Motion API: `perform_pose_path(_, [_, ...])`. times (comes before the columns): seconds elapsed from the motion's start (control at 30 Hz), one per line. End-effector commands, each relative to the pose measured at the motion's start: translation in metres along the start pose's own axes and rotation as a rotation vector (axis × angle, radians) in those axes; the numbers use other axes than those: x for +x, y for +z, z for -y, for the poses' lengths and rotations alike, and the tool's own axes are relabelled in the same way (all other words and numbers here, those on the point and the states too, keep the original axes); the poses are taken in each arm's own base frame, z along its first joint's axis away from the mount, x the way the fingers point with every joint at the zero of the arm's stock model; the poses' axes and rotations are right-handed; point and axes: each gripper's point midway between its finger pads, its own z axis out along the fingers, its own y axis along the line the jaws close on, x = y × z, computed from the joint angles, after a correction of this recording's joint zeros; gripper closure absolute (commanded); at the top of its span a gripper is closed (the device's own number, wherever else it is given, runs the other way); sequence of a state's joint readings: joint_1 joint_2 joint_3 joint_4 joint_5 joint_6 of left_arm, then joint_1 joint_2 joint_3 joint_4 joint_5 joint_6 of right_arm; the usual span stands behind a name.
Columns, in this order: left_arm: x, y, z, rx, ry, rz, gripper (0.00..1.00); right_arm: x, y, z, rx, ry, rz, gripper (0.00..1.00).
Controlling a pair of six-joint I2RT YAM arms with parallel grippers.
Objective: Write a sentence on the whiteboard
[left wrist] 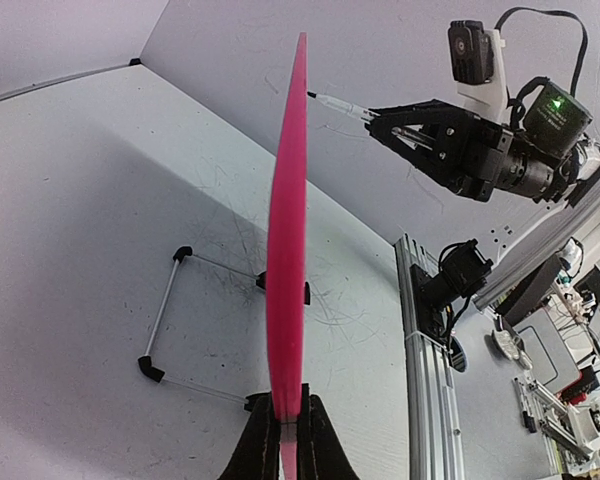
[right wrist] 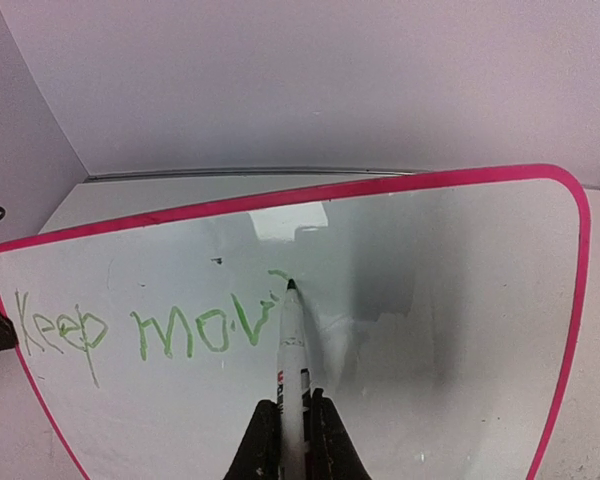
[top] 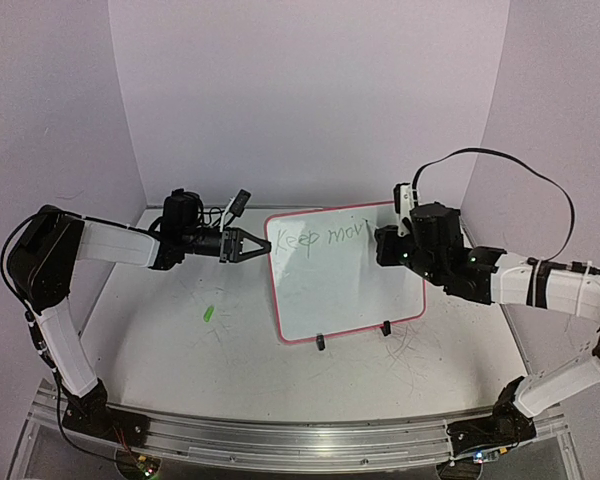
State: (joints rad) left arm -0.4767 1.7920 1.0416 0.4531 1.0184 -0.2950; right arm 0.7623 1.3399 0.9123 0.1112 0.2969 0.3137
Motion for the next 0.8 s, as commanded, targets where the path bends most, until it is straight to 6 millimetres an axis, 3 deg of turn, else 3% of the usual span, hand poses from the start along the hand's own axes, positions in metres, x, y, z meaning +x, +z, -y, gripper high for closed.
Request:
perform_pose_path(0.0, [-0.019, -0.003, 0.009, 0.006, 0.064, 0.021, 1.0, -0.013, -0.014, 0.002, -0.021, 0.004, 0.04, 1.0])
perform_pose_path(0.17, [-0.018, -0.003, 0.009, 0.005, 0.064, 0.021, 1.0, -0.006, -0.007, -0.003, -0.038, 0.0, 0.018, 1.0])
perform_pose_path(0.47, [-0.019, -0.003, 0.009, 0.004, 0.066, 0.021, 1.0, -0.009, 0.0, -0.008, -0.044, -0.006, 0.026, 1.0])
perform_pose_path(0.77, [-0.019, -0.003, 0.009, 0.004, 0.068, 0.021, 1.0, -0.002, 0.005, 0.002, 0.014, 0.01, 0.013, 1.0])
